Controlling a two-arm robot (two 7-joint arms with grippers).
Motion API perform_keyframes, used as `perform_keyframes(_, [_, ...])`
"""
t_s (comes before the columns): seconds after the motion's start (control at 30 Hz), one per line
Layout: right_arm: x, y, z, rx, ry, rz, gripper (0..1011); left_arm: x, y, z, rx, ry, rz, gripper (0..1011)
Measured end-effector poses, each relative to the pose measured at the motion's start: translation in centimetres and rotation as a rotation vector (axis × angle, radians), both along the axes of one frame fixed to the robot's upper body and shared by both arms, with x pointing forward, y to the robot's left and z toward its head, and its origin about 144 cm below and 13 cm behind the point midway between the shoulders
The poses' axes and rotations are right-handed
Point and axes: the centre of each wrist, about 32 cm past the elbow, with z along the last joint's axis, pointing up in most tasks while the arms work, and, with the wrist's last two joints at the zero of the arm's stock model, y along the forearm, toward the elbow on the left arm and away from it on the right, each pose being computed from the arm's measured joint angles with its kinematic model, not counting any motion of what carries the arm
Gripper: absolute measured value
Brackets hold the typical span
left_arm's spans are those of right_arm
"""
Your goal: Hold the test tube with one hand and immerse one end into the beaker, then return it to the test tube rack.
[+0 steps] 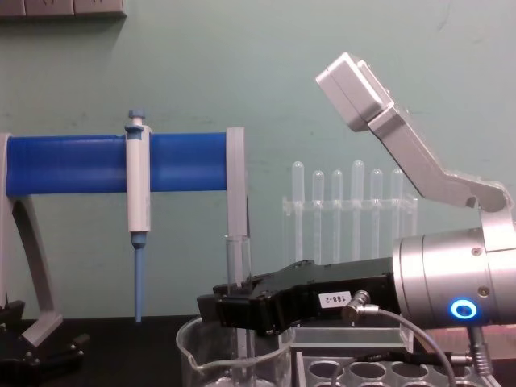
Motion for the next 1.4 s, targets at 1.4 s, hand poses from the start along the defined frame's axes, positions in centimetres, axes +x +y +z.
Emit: perform_keyframes(1.4, [0.0, 0.0, 0.0, 0.0, 0.0, 0.0, 224, 0.0, 0.0, 0.0, 0.0, 0.0, 0.0, 1000])
